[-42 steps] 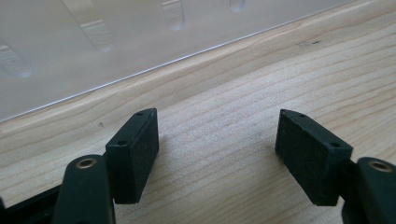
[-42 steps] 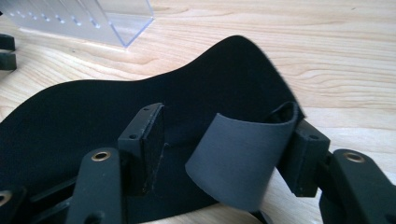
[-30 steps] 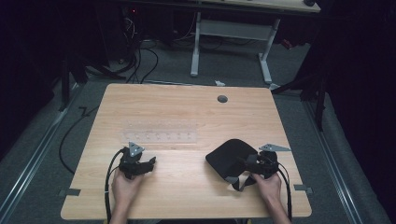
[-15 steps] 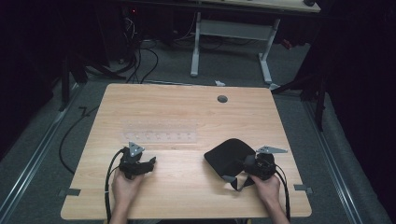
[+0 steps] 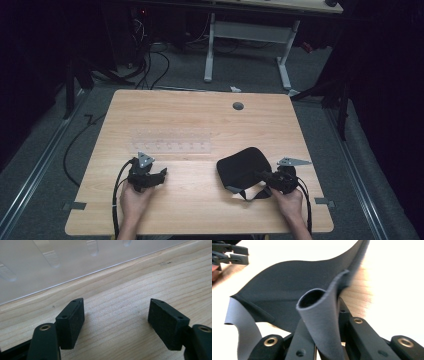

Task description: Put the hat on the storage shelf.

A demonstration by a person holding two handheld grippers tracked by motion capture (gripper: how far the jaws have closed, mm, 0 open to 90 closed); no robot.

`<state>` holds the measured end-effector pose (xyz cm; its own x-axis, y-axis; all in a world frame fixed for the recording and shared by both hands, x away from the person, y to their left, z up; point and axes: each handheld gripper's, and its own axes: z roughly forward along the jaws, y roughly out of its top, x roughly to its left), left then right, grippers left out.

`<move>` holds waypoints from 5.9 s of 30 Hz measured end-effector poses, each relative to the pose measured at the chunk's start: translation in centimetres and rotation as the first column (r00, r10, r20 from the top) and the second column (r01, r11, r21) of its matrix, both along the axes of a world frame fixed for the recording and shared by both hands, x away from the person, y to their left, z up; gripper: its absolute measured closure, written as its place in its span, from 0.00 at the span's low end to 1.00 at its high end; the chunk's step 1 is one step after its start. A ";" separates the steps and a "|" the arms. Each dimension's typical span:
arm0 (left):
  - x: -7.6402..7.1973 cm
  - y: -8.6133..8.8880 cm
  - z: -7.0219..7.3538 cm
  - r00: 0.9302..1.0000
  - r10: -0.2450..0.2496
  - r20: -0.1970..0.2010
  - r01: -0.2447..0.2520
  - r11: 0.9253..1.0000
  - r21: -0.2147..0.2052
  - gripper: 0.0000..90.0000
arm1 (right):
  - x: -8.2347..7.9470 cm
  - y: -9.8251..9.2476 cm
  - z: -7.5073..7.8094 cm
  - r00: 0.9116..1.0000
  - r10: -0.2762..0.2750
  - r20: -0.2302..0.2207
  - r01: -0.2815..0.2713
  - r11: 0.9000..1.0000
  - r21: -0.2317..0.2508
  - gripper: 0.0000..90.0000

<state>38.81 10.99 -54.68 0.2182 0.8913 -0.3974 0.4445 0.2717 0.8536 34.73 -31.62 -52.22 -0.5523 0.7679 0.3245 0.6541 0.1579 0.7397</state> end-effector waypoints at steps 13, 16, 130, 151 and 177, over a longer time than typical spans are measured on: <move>0.0 0.0 0.0 1.000 -0.018 -0.008 0.018 1.000 0.005 0.29 | -1.0 -0.2 1.2 1.000 0.003 0.013 -0.003 1.000 -0.003 0.94; 0.0 0.0 0.0 1.000 -0.023 -0.009 0.023 1.000 0.005 0.28 | -1.1 -0.1 1.7 1.000 0.007 0.020 -0.007 1.000 -0.005 0.94; -8.7 -7.7 7.2 0.753 -0.630 0.190 0.652 0.753 -0.086 0.96 | -1.2 3.1 6.2 0.990 -0.014 0.137 0.006 0.998 0.055 0.48; -7.9 -4.2 9.1 0.817 -0.521 0.247 0.568 0.802 -0.184 0.96 | 0.9 2.7 -0.3 0.979 -0.175 0.102 0.198 0.930 -0.309 0.41; -6.0 1.3 11.8 0.882 -0.333 0.333 0.422 0.873 -0.245 0.96 | 1.0 2.4 -0.9 0.969 -0.215 0.126 0.245 0.912 -0.330 0.36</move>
<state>32.84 12.28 -42.86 0.6517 0.5638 -0.5073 0.3279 0.3937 0.8588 35.74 -29.26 -53.09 -0.3610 0.9324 -0.0189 0.6398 0.2623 0.7224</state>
